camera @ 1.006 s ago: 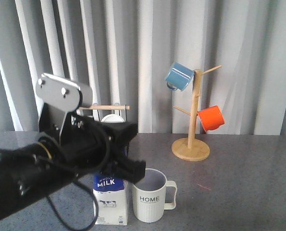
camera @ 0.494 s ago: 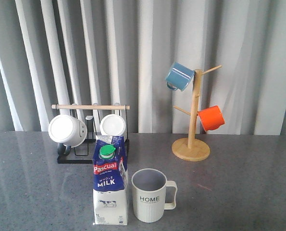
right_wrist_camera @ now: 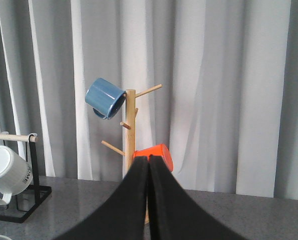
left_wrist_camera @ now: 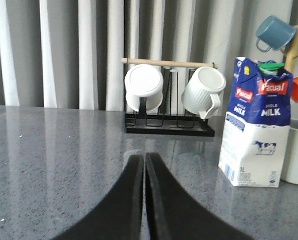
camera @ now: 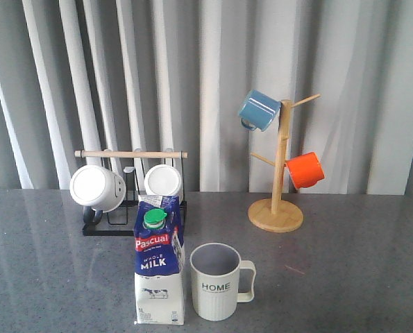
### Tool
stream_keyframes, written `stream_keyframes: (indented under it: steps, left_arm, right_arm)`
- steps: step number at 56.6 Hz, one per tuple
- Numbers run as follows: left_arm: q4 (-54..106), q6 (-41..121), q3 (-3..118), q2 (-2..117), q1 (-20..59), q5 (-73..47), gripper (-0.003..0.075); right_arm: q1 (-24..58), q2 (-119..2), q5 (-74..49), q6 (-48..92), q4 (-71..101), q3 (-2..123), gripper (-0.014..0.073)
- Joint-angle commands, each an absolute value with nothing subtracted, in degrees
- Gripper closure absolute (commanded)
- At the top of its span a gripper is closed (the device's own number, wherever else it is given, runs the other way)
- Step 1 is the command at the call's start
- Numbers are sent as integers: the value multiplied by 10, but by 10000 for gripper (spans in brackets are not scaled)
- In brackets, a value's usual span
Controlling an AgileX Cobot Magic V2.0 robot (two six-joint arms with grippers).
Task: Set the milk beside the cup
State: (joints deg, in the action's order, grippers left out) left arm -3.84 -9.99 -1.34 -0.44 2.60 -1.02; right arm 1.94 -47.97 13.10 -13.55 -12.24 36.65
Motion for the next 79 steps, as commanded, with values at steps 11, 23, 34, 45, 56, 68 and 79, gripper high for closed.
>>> stream_keyframes:
  steps: [11,23,34,45,56,68,79]
  left_arm:
    - [-81,-88,-2,-14,25,13,727]
    - [-81,-68,-2,-14,30,13,727]
    - [-81,-68,-1,-14,30,11,727]
    - [-81,-68,-1,-14,30,11,727]
    - [-81,-68,-1,-14,30,11,727]
    - [-81,-68,-1,-14,30,11,726]
    - [-81,-68,-1,-14,30,11,726]
  right_arm:
    - [15,-475,170,-134,-127,385,603]
    - [15,-475,170,-134,-127,385,603]
    - [15,-475,171,-134,-127,385,603]
    - [15,-475,171,-134,-127,385,603]
    - [15,-475,171,-134,-127,385,603]
    - [15,-475,171,-134,-127,385,603]
    - [14,-469,141,-130,-125,383,603]
